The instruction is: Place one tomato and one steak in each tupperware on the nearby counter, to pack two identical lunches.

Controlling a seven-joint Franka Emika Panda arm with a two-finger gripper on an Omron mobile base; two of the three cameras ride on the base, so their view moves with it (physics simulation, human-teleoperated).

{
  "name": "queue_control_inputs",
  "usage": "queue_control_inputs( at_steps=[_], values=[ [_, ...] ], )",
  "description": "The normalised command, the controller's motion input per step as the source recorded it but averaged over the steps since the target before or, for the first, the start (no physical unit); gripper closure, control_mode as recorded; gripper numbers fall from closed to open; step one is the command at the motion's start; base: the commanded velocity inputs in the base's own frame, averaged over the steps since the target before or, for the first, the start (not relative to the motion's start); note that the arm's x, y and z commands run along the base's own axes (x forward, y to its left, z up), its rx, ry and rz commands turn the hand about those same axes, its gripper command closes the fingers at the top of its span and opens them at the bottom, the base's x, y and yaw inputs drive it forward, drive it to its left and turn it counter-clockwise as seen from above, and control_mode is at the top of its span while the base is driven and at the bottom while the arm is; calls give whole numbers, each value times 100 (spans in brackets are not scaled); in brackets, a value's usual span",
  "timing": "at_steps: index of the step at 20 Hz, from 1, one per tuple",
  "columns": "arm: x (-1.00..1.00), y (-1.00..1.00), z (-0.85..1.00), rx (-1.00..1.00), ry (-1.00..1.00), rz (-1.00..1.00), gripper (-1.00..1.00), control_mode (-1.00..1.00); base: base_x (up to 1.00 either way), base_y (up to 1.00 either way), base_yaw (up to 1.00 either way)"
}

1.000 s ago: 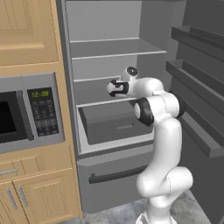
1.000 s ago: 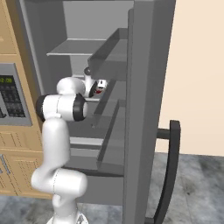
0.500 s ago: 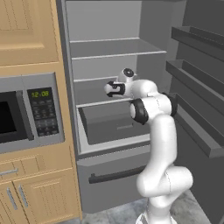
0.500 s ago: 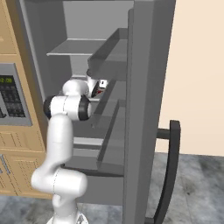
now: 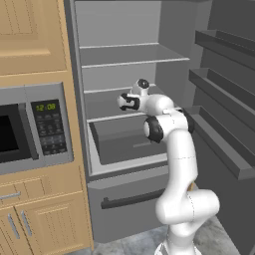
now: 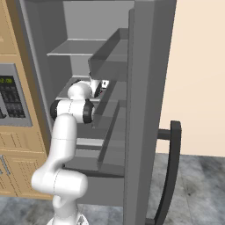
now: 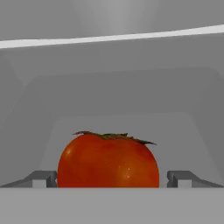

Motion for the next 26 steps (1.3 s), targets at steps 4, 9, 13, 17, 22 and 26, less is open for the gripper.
queue_control_inputs(
  at_steps=[4, 9, 13, 17, 22, 26],
  values=[
    [31, 0, -21, 0, 5, 0, -100, -100, 0, 0, 0],
    [30, 0, -24, 0, 8, 0, 100, -100, 0, 0, 0],
    [4, 2, -75, -4, 28, -3, 100, -100, 0, 0, 0],
    [-11, 30, -100, -16, 31, -7, 100, -100, 0, 0, 0],
    [-83, 25, -100, -14, -20, 0, 100, -100, 0, 0, 0],
    [-100, 0, -100, -13, -32, 0, 100, -100, 0, 0, 0]
  ],
)
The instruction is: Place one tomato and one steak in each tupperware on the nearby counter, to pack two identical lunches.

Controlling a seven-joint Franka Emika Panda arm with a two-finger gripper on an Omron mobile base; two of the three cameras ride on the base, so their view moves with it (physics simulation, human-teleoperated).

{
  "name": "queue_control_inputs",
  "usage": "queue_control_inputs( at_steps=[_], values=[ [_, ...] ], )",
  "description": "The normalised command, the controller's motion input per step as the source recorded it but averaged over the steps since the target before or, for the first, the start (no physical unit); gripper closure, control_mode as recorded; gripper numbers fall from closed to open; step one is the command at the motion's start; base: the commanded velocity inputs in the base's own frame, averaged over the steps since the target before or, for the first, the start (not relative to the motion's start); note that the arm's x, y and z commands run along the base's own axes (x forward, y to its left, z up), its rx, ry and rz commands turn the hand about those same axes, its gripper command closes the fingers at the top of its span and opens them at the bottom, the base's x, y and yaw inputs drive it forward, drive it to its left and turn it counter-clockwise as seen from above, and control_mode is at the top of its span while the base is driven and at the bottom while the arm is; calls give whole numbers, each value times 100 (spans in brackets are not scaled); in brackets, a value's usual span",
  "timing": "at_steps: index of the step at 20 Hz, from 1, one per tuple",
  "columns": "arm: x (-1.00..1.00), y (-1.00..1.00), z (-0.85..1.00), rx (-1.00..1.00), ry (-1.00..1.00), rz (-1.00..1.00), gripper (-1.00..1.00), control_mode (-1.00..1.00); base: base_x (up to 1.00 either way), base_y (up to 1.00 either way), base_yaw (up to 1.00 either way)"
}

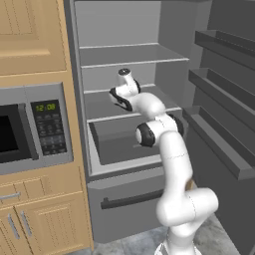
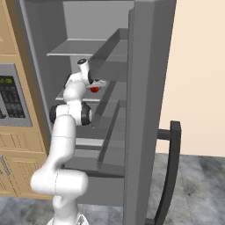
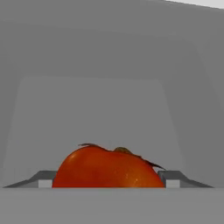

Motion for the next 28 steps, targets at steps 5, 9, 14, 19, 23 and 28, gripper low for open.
queue_control_inputs(
  at_steps=[5, 9, 14, 19, 23, 28],
  values=[
    [-100, 0, -100, -16, -34, 0, 100, -100, 0, 0, 0],
    [-100, -41, -81, -7, -37, 0, 100, -100, 0, 0, 0],
    [-100, -19, 50, 0, -15, 0, 100, -100, 0, 0, 0],
    [-100, 4, 92, 0, 6, -6, 100, -100, 0, 0, 0],
    [-98, 23, 100, -1, 11, -11, 100, -100, 0, 0, 0],
    [-74, 5, 100, 0, 14, -14, 100, -100, 0, 0, 0]
  ],
)
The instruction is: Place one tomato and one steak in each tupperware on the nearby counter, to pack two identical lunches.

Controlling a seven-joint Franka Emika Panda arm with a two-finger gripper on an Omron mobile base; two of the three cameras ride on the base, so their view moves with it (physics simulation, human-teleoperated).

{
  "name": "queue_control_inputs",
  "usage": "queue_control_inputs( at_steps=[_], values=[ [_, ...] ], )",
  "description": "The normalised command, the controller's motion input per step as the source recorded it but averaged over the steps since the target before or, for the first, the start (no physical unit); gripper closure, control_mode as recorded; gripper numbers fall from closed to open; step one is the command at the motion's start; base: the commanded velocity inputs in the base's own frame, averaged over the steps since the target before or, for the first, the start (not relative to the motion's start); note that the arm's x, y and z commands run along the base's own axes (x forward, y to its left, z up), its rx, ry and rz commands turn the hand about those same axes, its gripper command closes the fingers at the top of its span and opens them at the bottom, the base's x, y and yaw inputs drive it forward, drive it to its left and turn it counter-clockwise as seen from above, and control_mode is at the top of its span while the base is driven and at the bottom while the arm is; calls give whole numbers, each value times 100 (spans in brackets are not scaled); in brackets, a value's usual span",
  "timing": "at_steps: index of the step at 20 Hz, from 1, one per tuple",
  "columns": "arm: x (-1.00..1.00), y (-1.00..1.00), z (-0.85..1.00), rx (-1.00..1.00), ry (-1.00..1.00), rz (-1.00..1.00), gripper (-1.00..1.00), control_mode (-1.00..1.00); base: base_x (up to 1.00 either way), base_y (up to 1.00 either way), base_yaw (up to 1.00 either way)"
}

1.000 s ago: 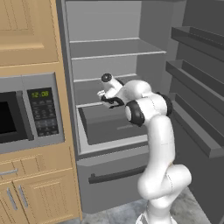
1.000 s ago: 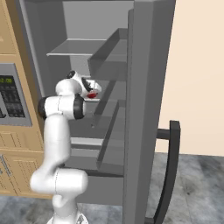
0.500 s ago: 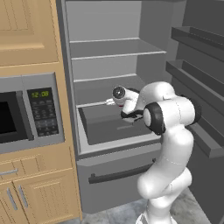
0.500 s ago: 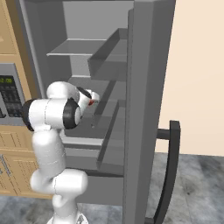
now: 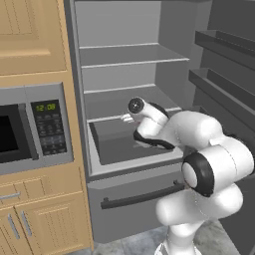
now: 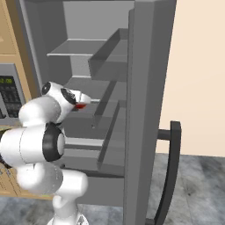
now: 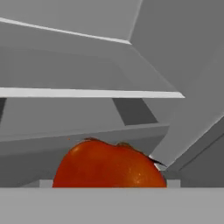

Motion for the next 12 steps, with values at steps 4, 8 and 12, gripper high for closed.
queue_control_inputs(
  at_steps=[4, 8, 12],
  values=[
    [-88, 0, 100, 0, 24, -13, 100, -100, 0, 0, 0],
    [-100, 0, 65, 0, 24, -5, 100, -100, 0, 0, 0],
    [-100, -1, 2, 0, 18, 0, 100, -100, 0, 0, 0]
  ],
)
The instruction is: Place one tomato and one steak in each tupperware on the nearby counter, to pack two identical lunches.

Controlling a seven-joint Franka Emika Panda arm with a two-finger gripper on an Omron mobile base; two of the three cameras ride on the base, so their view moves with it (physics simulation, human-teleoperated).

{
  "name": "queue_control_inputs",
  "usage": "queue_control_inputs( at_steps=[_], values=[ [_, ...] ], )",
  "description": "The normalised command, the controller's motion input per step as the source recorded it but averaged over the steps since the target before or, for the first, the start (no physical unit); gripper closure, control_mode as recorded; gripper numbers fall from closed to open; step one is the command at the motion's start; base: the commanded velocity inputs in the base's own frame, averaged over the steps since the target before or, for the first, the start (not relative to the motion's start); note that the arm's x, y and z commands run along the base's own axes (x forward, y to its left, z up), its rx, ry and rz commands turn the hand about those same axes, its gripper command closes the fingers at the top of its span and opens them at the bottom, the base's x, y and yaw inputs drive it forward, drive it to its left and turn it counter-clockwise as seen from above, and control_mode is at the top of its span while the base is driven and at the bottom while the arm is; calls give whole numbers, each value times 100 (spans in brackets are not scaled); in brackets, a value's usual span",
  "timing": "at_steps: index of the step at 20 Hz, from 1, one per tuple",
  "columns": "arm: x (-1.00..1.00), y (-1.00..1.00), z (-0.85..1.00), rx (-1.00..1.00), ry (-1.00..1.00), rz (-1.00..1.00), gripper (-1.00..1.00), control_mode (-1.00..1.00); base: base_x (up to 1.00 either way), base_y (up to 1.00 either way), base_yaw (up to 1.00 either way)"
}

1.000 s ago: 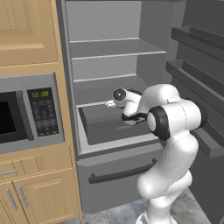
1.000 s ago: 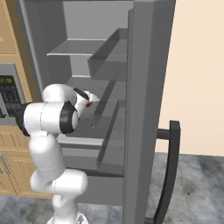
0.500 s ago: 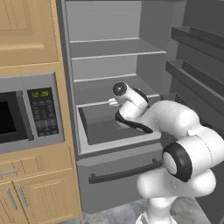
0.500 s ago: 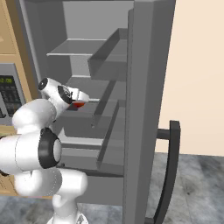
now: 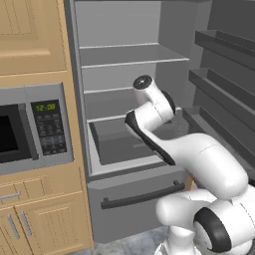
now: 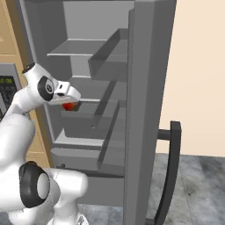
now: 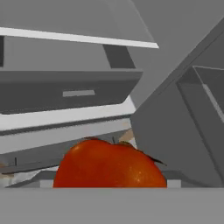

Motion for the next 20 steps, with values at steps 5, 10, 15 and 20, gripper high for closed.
queue_control_inputs(
  at_steps=[5, 10, 15, 20],
  values=[
    [-75, 0, 30, 2, 10, 3, 100, -100, 0, 0, 0],
    [-53, -5, 15, 13, -7, 17, 100, -100, 0, 0, 0],
    [-36, -6, 0, 7, 0, 25, 100, -100, 0, 0, 0],
    [-11, 0, 0, 2, 0, 10, 100, 100, -15, 10, 11]
  ],
)
